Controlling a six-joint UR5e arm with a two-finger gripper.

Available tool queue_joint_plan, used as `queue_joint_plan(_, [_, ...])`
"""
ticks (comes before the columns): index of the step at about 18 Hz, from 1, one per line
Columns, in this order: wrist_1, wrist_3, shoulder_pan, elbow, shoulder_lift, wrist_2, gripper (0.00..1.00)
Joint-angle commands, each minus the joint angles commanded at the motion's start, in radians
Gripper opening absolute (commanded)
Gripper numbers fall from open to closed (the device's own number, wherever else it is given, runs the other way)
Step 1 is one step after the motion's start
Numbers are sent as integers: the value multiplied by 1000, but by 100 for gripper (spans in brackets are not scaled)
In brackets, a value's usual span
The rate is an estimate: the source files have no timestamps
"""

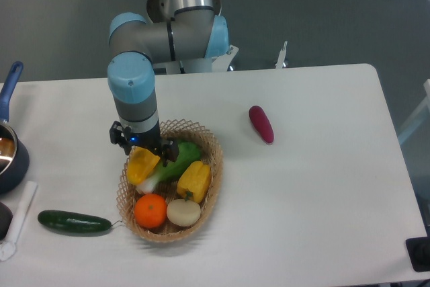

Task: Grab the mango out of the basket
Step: 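Close the gripper around the yellow mango in the basket, then lift the yellow mango out of the basket and carry it toward the eggplant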

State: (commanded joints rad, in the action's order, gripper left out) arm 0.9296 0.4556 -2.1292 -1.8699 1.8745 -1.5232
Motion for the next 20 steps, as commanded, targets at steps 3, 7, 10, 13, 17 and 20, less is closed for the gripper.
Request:
queue_joint_plan(3, [0,3,6,-5,14,-2,100])
queue_joint_plan(7, [-3,8,8,-2,17,-2,97])
queue_joint_plan(10, [-2,8,8,-2,17,-3,82])
queue_joint_plan(13, [-3,9,8,-2,15,-3,81])
queue_joint_plan(17, [-2,12,8,-2,14,-5,74])
queue_joint_plan(20, [-2,14,8,0,11,-5,72])
